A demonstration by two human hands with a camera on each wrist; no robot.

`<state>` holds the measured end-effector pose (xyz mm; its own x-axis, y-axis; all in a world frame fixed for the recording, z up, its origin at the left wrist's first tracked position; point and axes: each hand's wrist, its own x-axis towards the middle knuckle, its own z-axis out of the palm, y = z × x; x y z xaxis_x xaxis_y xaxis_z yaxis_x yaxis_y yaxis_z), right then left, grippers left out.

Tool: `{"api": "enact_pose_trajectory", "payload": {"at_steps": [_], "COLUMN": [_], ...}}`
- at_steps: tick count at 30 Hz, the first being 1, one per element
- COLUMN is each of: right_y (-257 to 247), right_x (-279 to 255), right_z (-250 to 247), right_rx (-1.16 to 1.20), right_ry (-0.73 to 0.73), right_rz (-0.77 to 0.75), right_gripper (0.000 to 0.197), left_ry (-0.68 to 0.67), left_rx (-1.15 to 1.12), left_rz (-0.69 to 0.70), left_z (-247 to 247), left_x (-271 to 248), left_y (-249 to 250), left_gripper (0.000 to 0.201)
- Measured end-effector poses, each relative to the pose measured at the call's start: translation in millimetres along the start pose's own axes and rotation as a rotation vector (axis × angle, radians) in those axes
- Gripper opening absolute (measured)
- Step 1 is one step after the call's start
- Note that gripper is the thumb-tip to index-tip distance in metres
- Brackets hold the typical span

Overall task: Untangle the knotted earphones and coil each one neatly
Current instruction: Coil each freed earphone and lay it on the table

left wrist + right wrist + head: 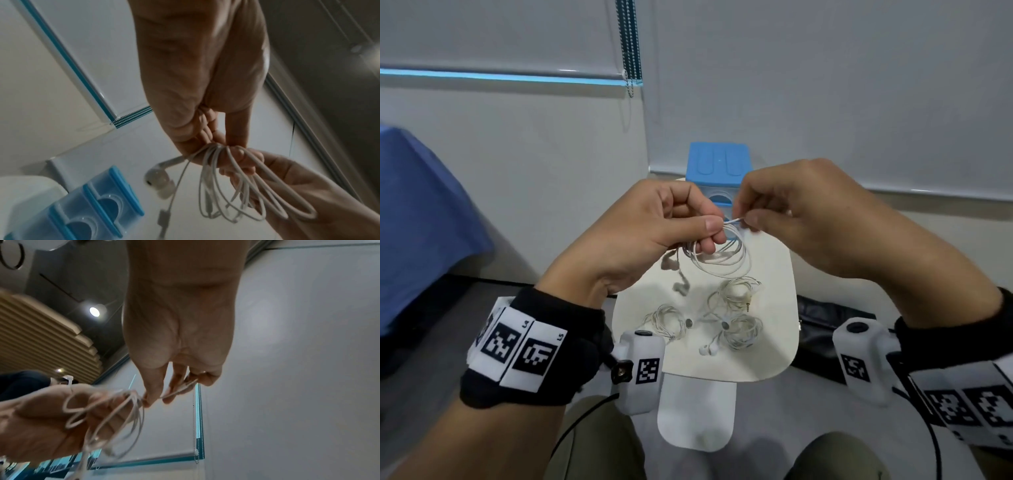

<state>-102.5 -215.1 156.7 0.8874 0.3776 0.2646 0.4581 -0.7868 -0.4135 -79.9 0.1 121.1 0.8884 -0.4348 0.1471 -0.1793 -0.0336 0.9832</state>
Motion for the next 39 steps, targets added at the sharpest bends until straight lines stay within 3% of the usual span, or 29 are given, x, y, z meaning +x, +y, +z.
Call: {"api": "enact_pose_trajectory", "payload": {"at_steps": [3, 5, 8, 17, 20, 22, 30, 39], "right_y": [3, 9, 14, 11, 8, 8, 7, 12], "right_x": [3, 6, 6, 5, 5, 6, 7, 6], "right_z": [5, 16, 31, 33, 33, 34, 34, 33], "right_rx": [-0.108, 0.076, 0.458, 1.05, 1.008, 1.013, 1.124, 1.507], "right_ry": [0.097, 0.192, 0.238, 0.073, 0.072, 0.079, 0.057, -0.047], "right_rz": [-0.093, -0.1, 0.008, 0.271, 0.28, 0.312, 0.404, 0.411], "right_gripper": [0.014, 0.012, 0.011, 0.007, 0.042, 0.052, 0.044, 0.027], "left_ry": [-0.039, -0.041, -0.011, 0.13, 0.152, 0.141, 0.082, 0.086], "left_rx": [-0.082, -0.144, -0.193, -0.073, -0.003, 0.042, 0.12, 0.22], "left_rz": [0.003, 0.017, 0.043, 0.107, 0.14, 0.149, 0.218, 0.332], "left_z": [5, 9, 12, 10, 11, 12, 11, 11], "left_x": [1, 2, 5, 10, 10, 10, 10, 10], "left_y": [1, 0, -4, -17, -19, -21, -28, -21], "left_gripper": [0.011, 0.01, 0.009, 0.004, 0.005, 0.007, 0.009, 0.007]}}
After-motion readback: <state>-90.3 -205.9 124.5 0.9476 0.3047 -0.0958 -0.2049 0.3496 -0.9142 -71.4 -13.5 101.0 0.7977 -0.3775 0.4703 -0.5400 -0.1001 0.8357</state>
